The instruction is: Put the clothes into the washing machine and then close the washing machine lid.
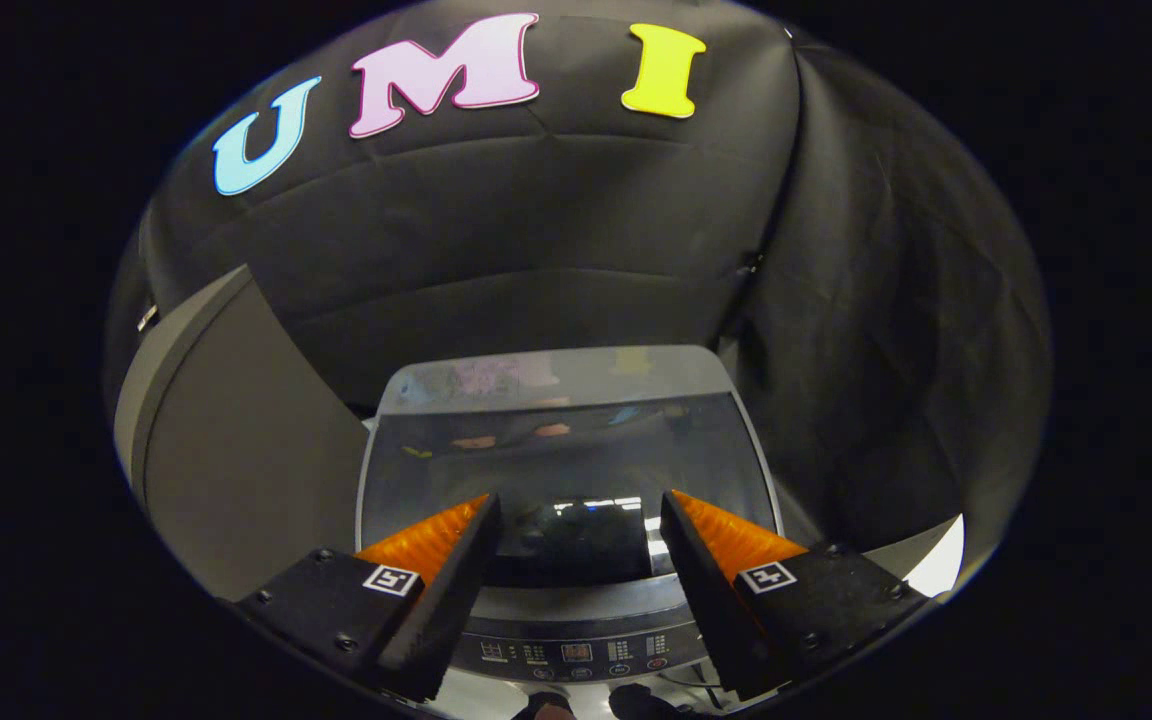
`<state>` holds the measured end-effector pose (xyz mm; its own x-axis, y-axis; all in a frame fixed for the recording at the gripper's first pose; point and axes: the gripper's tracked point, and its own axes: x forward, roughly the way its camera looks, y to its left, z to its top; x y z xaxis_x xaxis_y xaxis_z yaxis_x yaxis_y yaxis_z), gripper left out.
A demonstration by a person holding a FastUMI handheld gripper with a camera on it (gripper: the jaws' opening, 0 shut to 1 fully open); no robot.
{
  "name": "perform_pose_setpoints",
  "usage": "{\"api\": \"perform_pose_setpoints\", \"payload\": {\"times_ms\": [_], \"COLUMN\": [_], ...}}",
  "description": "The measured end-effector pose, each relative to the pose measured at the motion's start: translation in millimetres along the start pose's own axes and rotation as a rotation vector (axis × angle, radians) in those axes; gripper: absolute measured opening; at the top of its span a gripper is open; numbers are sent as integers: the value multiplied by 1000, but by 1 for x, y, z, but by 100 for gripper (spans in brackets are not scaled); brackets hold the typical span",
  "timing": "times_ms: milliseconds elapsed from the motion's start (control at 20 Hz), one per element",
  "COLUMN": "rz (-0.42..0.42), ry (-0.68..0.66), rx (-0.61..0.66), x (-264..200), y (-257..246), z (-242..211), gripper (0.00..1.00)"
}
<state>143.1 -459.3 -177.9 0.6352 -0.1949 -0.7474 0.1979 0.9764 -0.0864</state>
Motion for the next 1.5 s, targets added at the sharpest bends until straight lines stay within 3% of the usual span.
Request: {"api": "perform_pose_setpoints", "payload": {"times_ms": [400,1000,1500], "rz": [-2,85,144], "ry": [35,-457,-772], "rx": [-23,-63,-24], "x": [-2,-129,-253], "y": [1,13,29], "z": [-19,110,184], "gripper": [100,100,99]}}
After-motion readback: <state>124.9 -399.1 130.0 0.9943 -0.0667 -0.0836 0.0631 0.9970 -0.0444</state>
